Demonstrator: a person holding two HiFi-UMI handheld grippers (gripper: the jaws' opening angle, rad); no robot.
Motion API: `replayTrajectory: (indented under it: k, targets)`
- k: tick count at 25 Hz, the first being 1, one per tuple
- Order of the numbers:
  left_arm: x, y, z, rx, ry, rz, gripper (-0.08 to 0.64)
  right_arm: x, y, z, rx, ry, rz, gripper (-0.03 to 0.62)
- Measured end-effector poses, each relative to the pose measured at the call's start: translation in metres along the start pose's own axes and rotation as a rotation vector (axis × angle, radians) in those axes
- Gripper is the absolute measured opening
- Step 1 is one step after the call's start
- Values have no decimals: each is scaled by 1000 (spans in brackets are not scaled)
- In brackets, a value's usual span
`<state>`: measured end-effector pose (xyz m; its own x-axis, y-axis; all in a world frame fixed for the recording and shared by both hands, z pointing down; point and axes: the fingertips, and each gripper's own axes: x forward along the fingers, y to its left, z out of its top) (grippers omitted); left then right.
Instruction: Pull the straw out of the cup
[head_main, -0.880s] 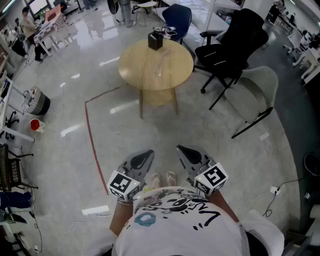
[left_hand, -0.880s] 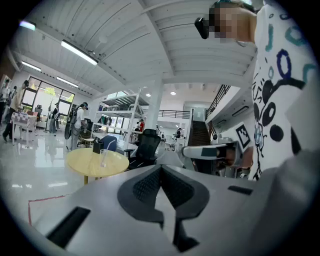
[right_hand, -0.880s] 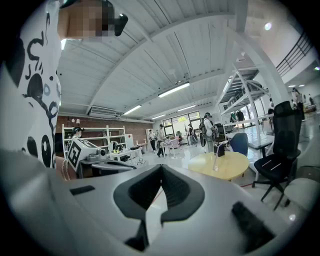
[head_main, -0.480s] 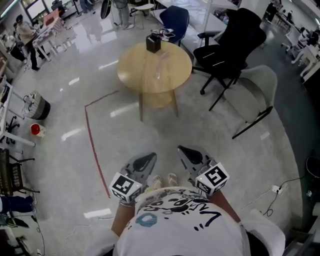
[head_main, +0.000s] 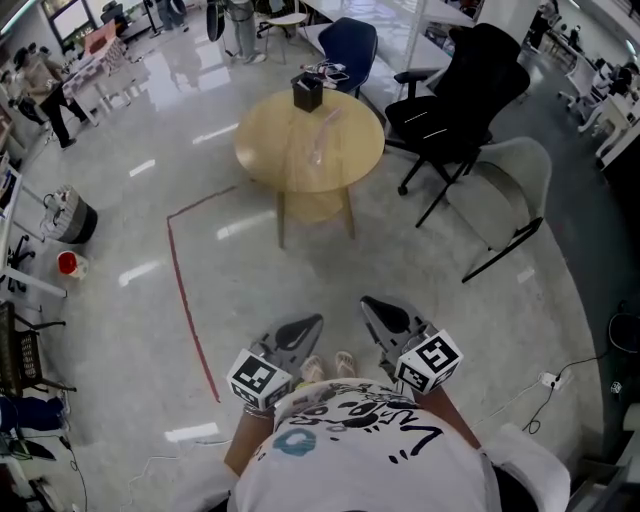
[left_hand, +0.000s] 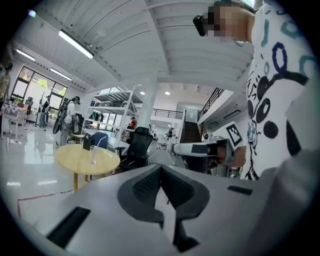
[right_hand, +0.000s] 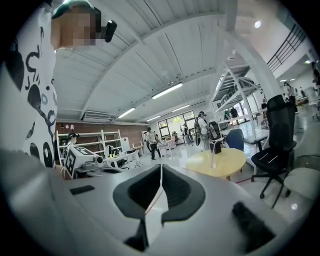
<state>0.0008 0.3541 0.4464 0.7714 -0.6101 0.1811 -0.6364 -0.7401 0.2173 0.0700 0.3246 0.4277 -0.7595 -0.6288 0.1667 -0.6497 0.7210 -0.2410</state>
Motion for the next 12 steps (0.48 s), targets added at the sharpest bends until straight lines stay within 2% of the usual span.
replayTrajectory:
  k: [12]
  targets:
    - [-34, 33, -18, -16, 27, 21, 15, 38, 24, -10, 3, 15, 9, 29]
